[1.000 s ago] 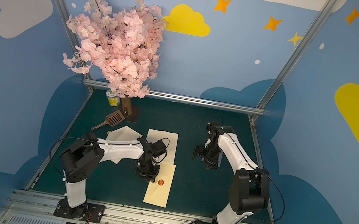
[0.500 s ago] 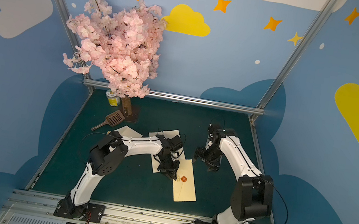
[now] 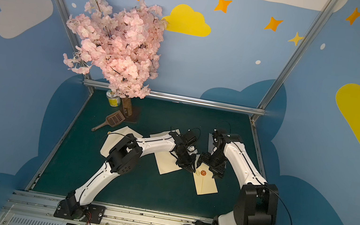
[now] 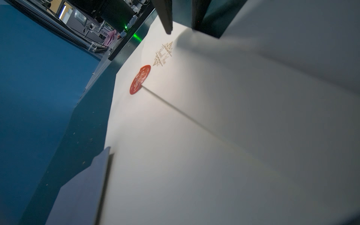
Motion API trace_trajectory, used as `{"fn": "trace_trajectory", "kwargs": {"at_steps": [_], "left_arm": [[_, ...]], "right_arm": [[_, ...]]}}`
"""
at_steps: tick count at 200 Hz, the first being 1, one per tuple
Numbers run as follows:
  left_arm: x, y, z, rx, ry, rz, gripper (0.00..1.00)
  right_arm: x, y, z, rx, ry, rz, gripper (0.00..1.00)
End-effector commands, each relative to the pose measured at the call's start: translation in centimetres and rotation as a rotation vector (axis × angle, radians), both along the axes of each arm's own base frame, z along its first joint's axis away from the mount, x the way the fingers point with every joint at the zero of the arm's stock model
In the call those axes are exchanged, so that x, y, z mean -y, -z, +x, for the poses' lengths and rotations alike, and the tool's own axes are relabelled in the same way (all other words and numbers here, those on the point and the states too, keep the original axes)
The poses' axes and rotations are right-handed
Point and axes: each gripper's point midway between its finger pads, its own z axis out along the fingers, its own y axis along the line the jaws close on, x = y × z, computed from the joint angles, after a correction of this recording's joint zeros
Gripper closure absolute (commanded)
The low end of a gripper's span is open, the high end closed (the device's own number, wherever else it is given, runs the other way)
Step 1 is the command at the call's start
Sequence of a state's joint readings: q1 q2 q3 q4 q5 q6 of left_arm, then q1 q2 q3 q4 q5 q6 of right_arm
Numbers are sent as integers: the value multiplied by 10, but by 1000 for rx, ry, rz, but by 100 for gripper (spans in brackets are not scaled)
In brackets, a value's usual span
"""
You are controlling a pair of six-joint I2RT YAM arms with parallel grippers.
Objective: Fold the letter paper in half and place it into the envelope
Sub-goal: Move the envelope to the center of the board.
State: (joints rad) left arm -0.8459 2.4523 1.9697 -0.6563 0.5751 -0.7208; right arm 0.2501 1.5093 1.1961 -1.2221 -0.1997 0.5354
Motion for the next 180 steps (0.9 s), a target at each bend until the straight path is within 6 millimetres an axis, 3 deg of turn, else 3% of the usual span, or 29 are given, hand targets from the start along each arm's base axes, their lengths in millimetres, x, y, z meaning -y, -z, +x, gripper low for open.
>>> {"fn": "trace_trajectory", "kwargs": {"at_steps": [1,41,77,88,115,145,156,168,180], "left_arm": [[-23,1,9,49,-28,45,78],[-45,-46,7,154,-23,5,76],[-100,-66,12,216,-88,47,72],[-116,-69,17,231,-112,65,66],[-150,-68,42,249,-184,103,36],[-165,-67,72,277,-212,110,16],[-168,-66,81,281,-221,116,1],[-173,-66,89,284,-233,122,0],[-177,-67,95,283,-244,124,0]], "right_arm": [[6,-1,-3,4,36,-8,11],[0,6,4,15,53,20,11],[-22,21,16,0,28,70,12],[-29,24,19,-4,22,81,12],[-49,29,28,-3,35,161,12],[-70,32,44,15,29,237,14],[-77,33,51,17,22,258,21],[-84,37,58,9,16,271,34],[-91,40,67,1,11,283,58]]}}
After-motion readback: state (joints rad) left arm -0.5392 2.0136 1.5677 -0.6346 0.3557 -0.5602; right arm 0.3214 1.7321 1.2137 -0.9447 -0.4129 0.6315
